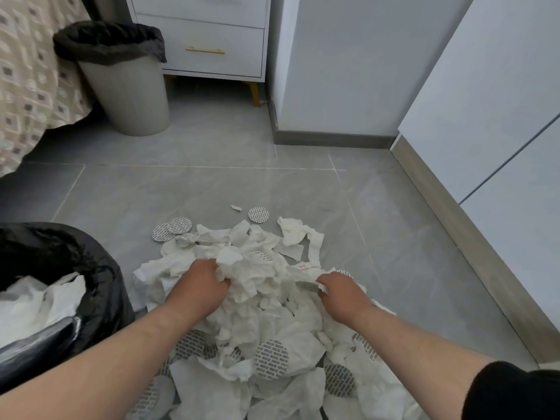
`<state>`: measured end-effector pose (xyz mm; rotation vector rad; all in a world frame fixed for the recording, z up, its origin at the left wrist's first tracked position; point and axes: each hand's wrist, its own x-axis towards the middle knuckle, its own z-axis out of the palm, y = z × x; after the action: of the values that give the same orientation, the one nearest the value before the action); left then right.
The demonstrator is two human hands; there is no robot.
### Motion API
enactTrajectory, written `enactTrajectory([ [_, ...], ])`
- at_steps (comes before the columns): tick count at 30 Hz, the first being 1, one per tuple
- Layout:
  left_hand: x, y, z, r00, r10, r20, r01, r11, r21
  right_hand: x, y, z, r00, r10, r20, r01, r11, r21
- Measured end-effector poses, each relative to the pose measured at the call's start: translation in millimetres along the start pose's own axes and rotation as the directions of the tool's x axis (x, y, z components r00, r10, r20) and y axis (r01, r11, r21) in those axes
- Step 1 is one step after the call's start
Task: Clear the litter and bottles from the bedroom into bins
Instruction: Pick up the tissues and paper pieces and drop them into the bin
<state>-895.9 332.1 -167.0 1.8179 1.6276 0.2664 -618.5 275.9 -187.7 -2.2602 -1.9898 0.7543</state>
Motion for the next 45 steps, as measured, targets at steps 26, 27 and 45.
enactTrajectory([
  [26, -44, 68, -192, 0.939, -0.03, -0.342, -0.112, 0.915, -0.388, -7, -104, -127, 0.967, 0.248, -0.058, -0.065, 0.457, 0.887],
  [27, -50, 62, -208, 0.936, -0.041, -0.349, -0.11, 0.91, -0.4, -8, -110, -129, 0.971, 0.231, -0.059, -0.055, 0.458, 0.888],
  [45, -138, -94, -271, 0.948, -0.172, -0.27, 0.132, 0.979, -0.158, -39, -278, -119, 0.992, -0.122, -0.04, 0.104, 0.585, 0.804],
])
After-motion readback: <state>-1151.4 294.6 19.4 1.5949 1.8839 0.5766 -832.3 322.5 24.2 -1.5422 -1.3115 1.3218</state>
